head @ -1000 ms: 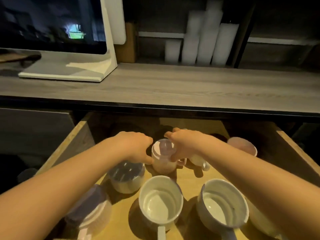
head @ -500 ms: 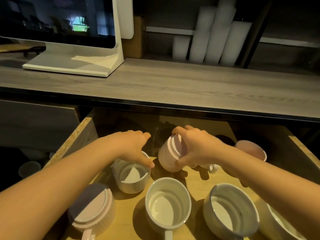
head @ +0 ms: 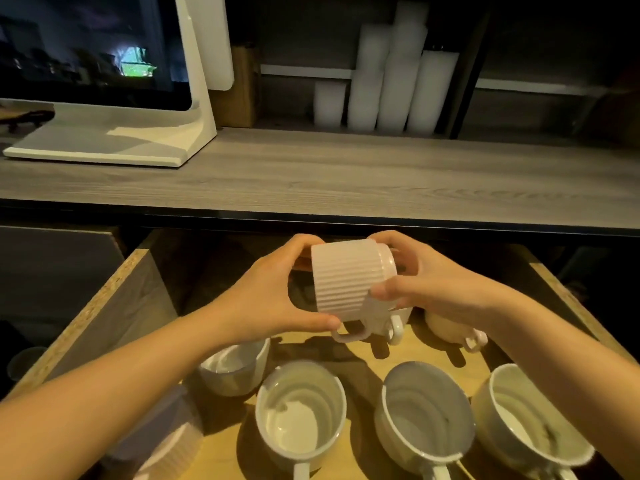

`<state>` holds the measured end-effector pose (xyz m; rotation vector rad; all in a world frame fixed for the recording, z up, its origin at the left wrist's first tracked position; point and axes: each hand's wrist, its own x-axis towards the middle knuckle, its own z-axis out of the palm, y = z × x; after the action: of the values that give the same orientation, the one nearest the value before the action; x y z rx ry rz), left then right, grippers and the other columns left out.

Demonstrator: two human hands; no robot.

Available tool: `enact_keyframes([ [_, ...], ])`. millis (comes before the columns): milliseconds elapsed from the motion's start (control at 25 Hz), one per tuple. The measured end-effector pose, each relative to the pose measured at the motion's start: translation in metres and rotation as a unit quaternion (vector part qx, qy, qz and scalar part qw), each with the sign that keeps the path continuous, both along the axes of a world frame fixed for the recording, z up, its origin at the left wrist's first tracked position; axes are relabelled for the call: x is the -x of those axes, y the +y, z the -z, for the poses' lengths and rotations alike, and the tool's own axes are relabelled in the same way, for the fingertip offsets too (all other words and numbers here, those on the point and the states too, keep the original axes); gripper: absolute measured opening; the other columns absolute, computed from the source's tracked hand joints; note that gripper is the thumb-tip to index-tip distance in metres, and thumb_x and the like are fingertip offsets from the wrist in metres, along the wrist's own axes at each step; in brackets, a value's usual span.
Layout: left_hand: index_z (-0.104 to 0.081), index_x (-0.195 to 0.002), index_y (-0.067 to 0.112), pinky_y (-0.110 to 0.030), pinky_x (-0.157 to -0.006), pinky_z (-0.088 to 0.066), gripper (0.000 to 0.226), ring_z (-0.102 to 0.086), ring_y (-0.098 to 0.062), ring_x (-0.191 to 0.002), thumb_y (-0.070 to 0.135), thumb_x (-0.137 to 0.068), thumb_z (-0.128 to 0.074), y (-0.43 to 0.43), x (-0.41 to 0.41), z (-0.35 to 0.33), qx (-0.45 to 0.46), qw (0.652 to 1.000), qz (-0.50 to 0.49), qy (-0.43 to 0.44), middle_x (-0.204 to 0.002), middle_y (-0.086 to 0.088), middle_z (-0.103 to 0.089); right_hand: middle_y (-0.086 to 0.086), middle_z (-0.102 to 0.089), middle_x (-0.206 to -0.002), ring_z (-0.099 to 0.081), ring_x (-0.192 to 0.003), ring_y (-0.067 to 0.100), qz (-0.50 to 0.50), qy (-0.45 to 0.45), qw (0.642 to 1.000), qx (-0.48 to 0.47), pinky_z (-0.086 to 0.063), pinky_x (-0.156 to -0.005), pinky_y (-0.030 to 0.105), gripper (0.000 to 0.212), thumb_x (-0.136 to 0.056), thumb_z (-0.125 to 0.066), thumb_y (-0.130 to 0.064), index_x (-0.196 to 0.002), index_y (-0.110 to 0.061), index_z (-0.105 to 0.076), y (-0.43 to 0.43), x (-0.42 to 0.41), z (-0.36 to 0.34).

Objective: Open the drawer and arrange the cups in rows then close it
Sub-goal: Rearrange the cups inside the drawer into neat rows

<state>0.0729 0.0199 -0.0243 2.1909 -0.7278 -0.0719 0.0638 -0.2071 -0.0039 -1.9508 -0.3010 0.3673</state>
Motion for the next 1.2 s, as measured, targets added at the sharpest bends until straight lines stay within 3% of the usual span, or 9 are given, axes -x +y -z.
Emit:
enact_keyframes([
  [80,-0.044,-0.121,0.035,-0.014,-0.087,-0.045,0.078,-0.052,0.003,-0.110,0.046,-0.053,-0.082,0.001,0.000,-0.004,0.042,0.999,-0.018,-0.018,-0.118,0.020,-0.054,-0.006,-0.058,-0.124,-0.058,-0.114,0.014,-0.027,0.031,0.999,-0.024,-0.055,-0.090,0.036,0.064,-0.065,-0.076,-0.035,-0.123,-0.039,-0.048,-0.001,-0.002,0.004],
  [200,-0.045,-0.122,0.036,-0.015,-0.081,-0.043,0.080,-0.049,-0.004,-0.106,0.048,-0.053,-0.082,0.002,0.001,-0.008,0.022,0.996,-0.062,-0.054,-0.116,0.016,-0.049,-0.012,-0.057,-0.128,-0.057,-0.114,0.006,-0.026,-0.012,0.999,0.038,-0.050,-0.096,0.033,0.061,-0.077,-0.070,-0.041,-0.132,-0.040,-0.045,0.002,-0.001,0.005],
  [320,-0.040,-0.130,0.034,-0.013,-0.077,-0.036,0.084,-0.038,-0.005,-0.107,0.046,-0.058,-0.081,-0.004,0.005,-0.007,-0.044,0.988,-0.109,-0.101,-0.115,0.015,-0.038,-0.016,-0.063,-0.116,-0.062,-0.102,-0.001,0.013,-0.033,0.999,-0.008,-0.055,-0.078,0.017,0.034,-0.089,-0.056,-0.037,-0.123,-0.037,-0.054,0.016,0.004,0.001],
  [400,-0.038,-0.133,0.032,-0.019,-0.079,-0.034,0.085,-0.033,-0.005,-0.109,0.049,-0.060,-0.078,-0.006,0.006,-0.006,-0.061,0.984,-0.123,-0.110,-0.114,0.016,-0.035,-0.015,-0.068,-0.107,-0.064,-0.098,0.000,0.013,-0.043,0.999,0.007,-0.055,-0.071,0.014,0.022,-0.093,-0.050,-0.035,-0.112,-0.036,-0.061,0.031,0.008,0.002],
  [640,-0.031,-0.138,0.028,-0.023,-0.086,-0.035,0.088,-0.029,-0.007,-0.115,0.055,-0.066,-0.073,-0.009,0.006,0.000,-0.138,0.975,-0.129,-0.119,-0.130,0.008,-0.036,0.000,-0.064,-0.095,-0.066,-0.083,0.014,0.085,-0.081,0.983,0.138,-0.058,-0.058,0.019,0.025,-0.095,-0.051,-0.017,-0.117,-0.013,-0.063,0.063,-0.015,0.010],
  [840,-0.024,-0.144,0.026,-0.030,-0.098,-0.041,0.087,-0.039,-0.017,-0.128,0.053,-0.074,-0.068,0.024,-0.021,-0.003,-0.233,0.970,-0.071,0.010,-0.143,0.003,-0.035,0.009,-0.061,-0.097,-0.066,-0.089,0.024,0.049,-0.088,0.960,0.262,-0.056,-0.054,0.020,0.017,-0.094,-0.050,-0.008,-0.102,-0.006,-0.065,0.072,-0.048,0.017],
  [920,-0.021,-0.146,0.023,-0.034,-0.103,-0.041,0.087,-0.039,-0.022,-0.131,0.052,-0.077,-0.065,0.039,-0.029,0.002,-0.350,0.932,-0.074,0.065,-0.148,-0.003,-0.033,0.007,-0.061,-0.098,-0.062,-0.086,0.021,0.019,-0.099,0.938,0.331,-0.053,-0.053,0.019,0.019,-0.094,-0.050,-0.007,-0.104,-0.007,-0.066,0.074,-0.058,0.025],
  [1000,-0.025,-0.145,0.018,-0.035,-0.100,-0.044,0.083,-0.045,-0.024,-0.125,0.054,-0.079,-0.062,0.046,-0.032,0.006,-0.429,0.894,-0.071,0.107,-0.145,-0.007,-0.039,0.010,-0.063,-0.108,-0.062,-0.091,0.022,-0.010,-0.098,0.920,0.378,-0.055,-0.065,0.024,0.024,-0.093,-0.052,-0.006,-0.112,-0.007,-0.065,0.078,-0.066,0.036],
  [1200,-0.029,-0.142,0.016,-0.034,-0.092,-0.050,0.082,-0.055,-0.021,-0.111,0.060,-0.079,-0.057,0.047,-0.036,0.011,-0.438,0.885,-0.077,0.140,-0.136,-0.006,-0.049,0.014,-0.061,-0.122,-0.062,-0.105,0.029,-0.017,-0.069,0.911,0.406,-0.055,-0.076,0.029,0.033,-0.092,-0.053,-0.005,-0.125,-0.008,-0.058,0.084,-0.081,0.060],
])
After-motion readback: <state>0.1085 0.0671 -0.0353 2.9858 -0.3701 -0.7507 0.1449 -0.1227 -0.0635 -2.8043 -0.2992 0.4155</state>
